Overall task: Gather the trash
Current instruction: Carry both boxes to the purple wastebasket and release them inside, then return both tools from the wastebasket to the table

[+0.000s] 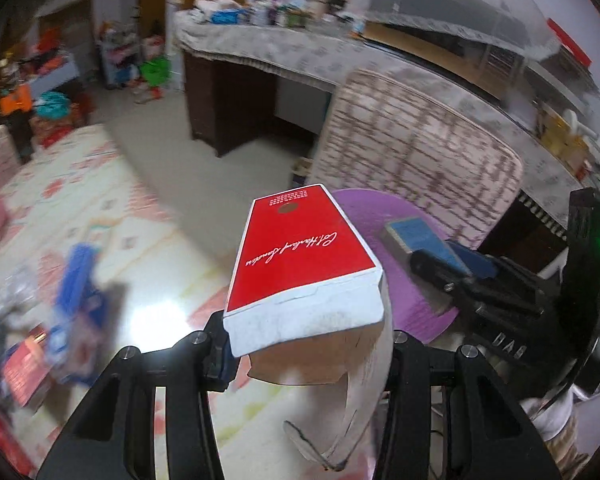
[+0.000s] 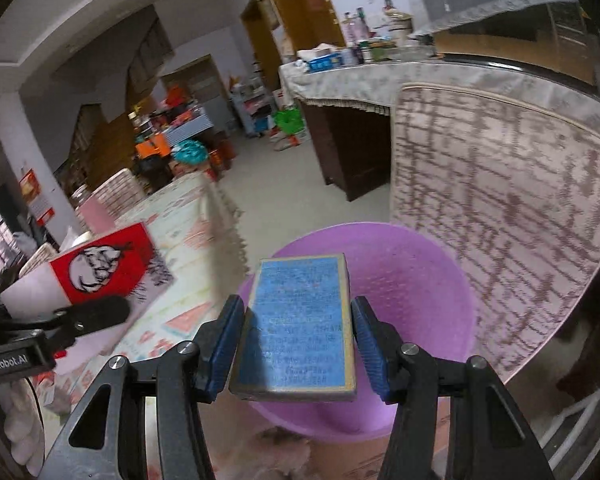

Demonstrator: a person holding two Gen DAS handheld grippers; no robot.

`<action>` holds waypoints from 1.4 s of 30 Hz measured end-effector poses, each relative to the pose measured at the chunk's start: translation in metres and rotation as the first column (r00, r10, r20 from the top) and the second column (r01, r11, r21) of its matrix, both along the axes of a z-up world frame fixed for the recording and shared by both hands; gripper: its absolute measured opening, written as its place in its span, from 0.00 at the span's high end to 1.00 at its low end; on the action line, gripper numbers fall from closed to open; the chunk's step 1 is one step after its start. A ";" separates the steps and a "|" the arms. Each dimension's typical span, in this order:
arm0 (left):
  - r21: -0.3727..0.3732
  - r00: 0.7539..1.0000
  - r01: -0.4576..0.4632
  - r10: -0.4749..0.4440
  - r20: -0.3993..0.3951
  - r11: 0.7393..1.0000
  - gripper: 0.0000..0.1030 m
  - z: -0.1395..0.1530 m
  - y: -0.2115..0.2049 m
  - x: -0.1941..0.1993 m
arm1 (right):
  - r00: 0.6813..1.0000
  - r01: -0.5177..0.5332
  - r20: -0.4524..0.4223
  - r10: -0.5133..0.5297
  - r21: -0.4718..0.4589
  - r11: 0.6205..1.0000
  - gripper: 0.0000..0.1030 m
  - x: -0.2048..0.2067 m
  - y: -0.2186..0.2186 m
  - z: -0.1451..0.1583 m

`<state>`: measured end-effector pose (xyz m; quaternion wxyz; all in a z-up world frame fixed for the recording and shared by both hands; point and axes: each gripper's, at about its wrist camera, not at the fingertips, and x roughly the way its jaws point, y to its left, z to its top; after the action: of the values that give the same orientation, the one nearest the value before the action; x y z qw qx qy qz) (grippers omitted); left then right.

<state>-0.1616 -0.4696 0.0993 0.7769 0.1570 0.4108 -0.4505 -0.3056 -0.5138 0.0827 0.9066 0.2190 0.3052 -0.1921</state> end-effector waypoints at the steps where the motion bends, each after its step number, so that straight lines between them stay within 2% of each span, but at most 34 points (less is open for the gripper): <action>1: 0.002 1.000 0.014 -0.014 -0.012 1.000 0.56 -0.003 -0.012 0.000 | 1.000 0.009 -0.002 -0.009 -0.002 1.000 0.42 0.000 -0.005 0.000; 4: -0.008 0.998 0.042 -0.042 -0.036 0.999 0.52 -0.010 -0.037 -0.002 | 0.999 0.035 -0.004 -0.035 0.001 0.999 0.42 0.001 -0.021 -0.004; 5: -0.011 0.998 0.051 -0.051 -0.048 0.999 0.48 -0.013 -0.044 -0.001 | 0.999 0.042 -0.001 -0.042 0.003 0.999 0.42 0.001 -0.026 -0.006; 6: -0.009 0.997 0.056 -0.056 -0.061 0.998 0.38 -0.016 -0.049 0.000 | 0.999 0.050 0.001 -0.050 0.005 0.999 0.41 -0.001 -0.031 -0.008; 8: -0.014 0.996 0.049 -0.050 -0.077 0.999 0.28 -0.019 -0.052 0.001 | 0.997 0.078 -0.004 -0.078 0.016 0.997 0.35 -0.003 -0.042 -0.012; 14: -0.005 0.996 0.032 -0.032 -0.086 0.999 0.27 -0.018 -0.037 -0.003 | 0.989 0.141 0.034 -0.142 0.041 0.989 0.30 -0.035 -0.055 -0.011; 18: -0.006 0.998 0.015 -0.016 -0.054 1.000 0.26 -0.010 -0.008 -0.014 | 0.984 0.177 0.041 -0.176 -0.006 0.984 0.22 -0.061 -0.052 -0.009; 23: -0.010 1.000 -0.015 0.015 -0.005 1.000 0.25 -0.002 0.029 -0.024 | 0.980 0.196 0.024 -0.196 0.009 0.981 0.22 -0.103 -0.051 -0.010; 29: -0.027 0.995 -0.075 0.076 0.058 0.997 0.25 0.010 0.068 -0.027 | 0.967 0.254 0.013 -0.254 -0.046 0.966 0.22 -0.143 -0.047 0.000; 32: -0.034 0.991 -0.105 0.108 0.076 0.994 0.25 0.014 0.087 -0.028 | 0.965 0.262 0.016 -0.261 -0.081 0.962 0.22 -0.152 -0.040 0.007; 38: -0.065 0.975 -0.175 0.182 0.126 0.982 0.25 0.026 0.137 -0.030 | 0.976 0.219 0.021 -0.218 -0.087 0.972 0.21 -0.145 -0.021 0.011; 42: -0.079 0.941 -0.275 0.285 0.182 0.958 0.25 0.033 0.185 -0.028 | 0.990 0.144 0.011 -0.143 -0.087 0.986 0.21 -0.124 0.005 0.009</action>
<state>-0.1898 -0.2846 0.1319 0.8728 0.1194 0.3404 -0.3288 -0.4295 -0.5089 0.0920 0.8999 0.2011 0.2776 -0.2696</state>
